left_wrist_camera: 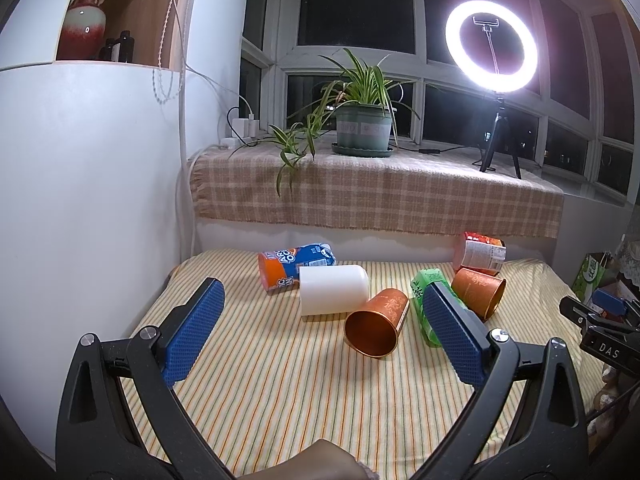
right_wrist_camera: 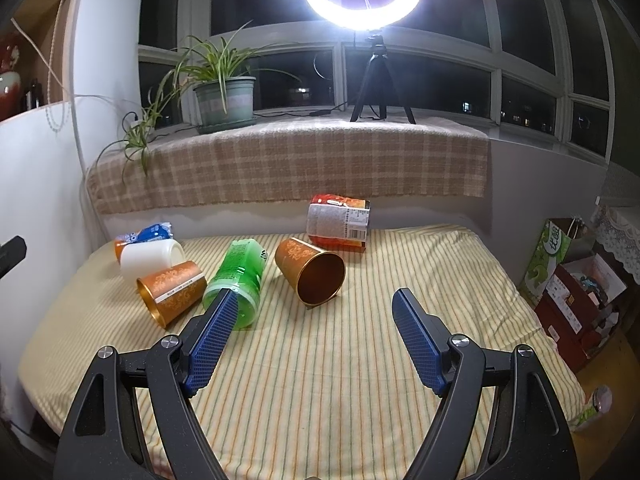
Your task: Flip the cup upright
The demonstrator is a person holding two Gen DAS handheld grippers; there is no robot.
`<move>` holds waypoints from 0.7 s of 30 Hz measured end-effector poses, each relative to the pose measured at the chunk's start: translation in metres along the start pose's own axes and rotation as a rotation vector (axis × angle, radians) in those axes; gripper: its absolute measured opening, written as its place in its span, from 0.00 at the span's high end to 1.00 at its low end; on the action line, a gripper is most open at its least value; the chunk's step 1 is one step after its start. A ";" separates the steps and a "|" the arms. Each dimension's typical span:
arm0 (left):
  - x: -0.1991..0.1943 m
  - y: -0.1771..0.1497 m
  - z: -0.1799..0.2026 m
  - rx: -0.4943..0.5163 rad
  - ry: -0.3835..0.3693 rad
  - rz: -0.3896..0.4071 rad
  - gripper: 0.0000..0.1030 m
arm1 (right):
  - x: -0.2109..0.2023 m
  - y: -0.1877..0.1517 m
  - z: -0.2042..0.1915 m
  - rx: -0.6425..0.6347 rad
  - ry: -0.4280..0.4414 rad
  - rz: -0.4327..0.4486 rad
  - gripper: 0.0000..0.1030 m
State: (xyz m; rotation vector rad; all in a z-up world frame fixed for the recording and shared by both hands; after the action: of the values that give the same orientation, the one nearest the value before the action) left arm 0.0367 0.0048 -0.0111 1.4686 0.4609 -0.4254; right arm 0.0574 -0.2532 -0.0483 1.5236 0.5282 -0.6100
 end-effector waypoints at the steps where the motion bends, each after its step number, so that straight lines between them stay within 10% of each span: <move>1: 0.001 -0.001 0.000 0.000 0.001 -0.002 0.02 | 0.000 0.001 -0.001 -0.001 0.000 0.000 0.23; 21: 0.030 -0.008 -0.027 -0.023 0.060 -0.057 0.02 | 0.031 0.017 -0.038 -0.112 0.063 -0.027 0.23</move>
State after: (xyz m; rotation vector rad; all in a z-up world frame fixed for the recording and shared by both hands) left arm 0.0568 0.0313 -0.0358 1.4517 0.5545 -0.4208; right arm 0.0934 -0.2177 -0.0559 1.4359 0.6222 -0.5453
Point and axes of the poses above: each gripper's, at about its wrist camera, not at the fingertips, and x roughly the way its jaws point, z to its right, y to its top, the point moved 5 cm from there along x, roughly the way its jaws point, and after that the axes turned 11 degrees about -z, right-handed, at the moved point
